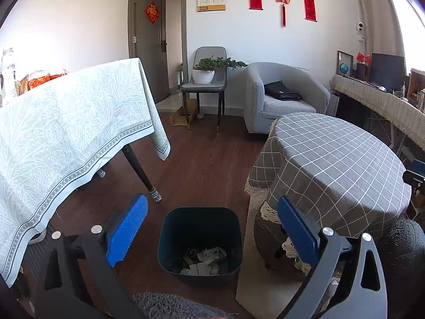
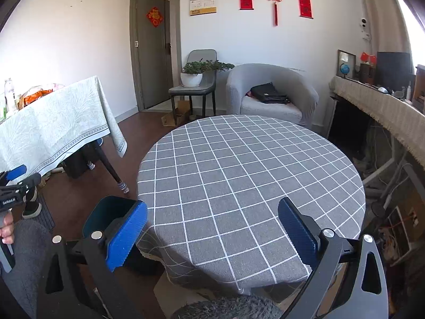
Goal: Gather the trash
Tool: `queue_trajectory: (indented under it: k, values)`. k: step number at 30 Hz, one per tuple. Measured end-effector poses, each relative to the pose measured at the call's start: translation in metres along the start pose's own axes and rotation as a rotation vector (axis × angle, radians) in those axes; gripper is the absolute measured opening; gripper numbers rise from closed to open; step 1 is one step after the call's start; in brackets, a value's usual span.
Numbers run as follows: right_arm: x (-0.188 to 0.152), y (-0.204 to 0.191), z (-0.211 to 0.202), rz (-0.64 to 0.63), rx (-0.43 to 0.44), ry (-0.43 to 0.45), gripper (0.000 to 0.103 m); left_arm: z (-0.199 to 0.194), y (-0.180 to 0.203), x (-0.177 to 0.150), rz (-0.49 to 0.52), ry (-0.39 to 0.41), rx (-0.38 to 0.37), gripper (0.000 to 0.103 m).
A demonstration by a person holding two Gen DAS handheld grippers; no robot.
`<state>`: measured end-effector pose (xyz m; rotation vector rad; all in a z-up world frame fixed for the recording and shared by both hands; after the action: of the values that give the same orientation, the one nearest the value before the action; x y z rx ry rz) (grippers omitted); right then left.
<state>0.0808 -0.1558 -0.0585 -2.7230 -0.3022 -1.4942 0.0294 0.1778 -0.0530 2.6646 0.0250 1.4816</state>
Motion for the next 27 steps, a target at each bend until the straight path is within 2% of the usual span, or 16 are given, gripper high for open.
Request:
queue_trajectory:
  k: [7,27]
  values:
    - [-0.002,-0.013,-0.008,-0.026,0.068,0.029,0.1,-0.001,0.002,-0.001,-0.005,0.01,-0.019,0.1]
    - [-0.001,-0.01,-0.008,-0.006,0.084,0.026,0.1,-0.001,-0.003,-0.005,-0.025,-0.006,-0.011,0.1]
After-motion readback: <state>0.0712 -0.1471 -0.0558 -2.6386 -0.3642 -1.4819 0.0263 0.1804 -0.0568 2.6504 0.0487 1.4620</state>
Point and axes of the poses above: each gripper's, at about its wrist camera, not at the fingertips, and z roughly the way its jaws point, y to its right, x to its top, the point moved 9 cm from there along z, roughly the way its jaws point, and after that the axes turned 11 degrees about -x, right-handed, at the moved point
